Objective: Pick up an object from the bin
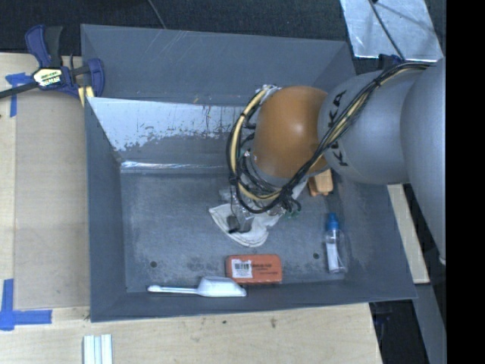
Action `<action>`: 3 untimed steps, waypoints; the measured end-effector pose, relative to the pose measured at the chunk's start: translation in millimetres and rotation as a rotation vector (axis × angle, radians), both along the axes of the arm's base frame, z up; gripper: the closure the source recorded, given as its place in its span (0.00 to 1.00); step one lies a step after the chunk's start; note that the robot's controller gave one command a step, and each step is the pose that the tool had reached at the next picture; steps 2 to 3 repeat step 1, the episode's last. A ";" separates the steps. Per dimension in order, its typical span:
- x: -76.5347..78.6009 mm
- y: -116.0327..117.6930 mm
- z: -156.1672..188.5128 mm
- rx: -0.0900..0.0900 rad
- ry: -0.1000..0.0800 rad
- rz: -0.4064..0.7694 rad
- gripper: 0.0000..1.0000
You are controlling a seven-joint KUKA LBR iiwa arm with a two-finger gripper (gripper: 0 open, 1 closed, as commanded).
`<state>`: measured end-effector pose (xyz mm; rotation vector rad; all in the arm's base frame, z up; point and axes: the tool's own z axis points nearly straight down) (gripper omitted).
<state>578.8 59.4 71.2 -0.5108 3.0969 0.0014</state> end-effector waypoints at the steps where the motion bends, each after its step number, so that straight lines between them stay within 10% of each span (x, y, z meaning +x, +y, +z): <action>1: 26.9 1.0 200.0 -0.001 -0.004 0.022 1.00; 3: 26.9 1.0 200.0 -0.001 -0.004 0.022 1.00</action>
Offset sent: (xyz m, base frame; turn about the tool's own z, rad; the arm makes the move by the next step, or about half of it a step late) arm 0.0000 0.0000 0.0000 0.0000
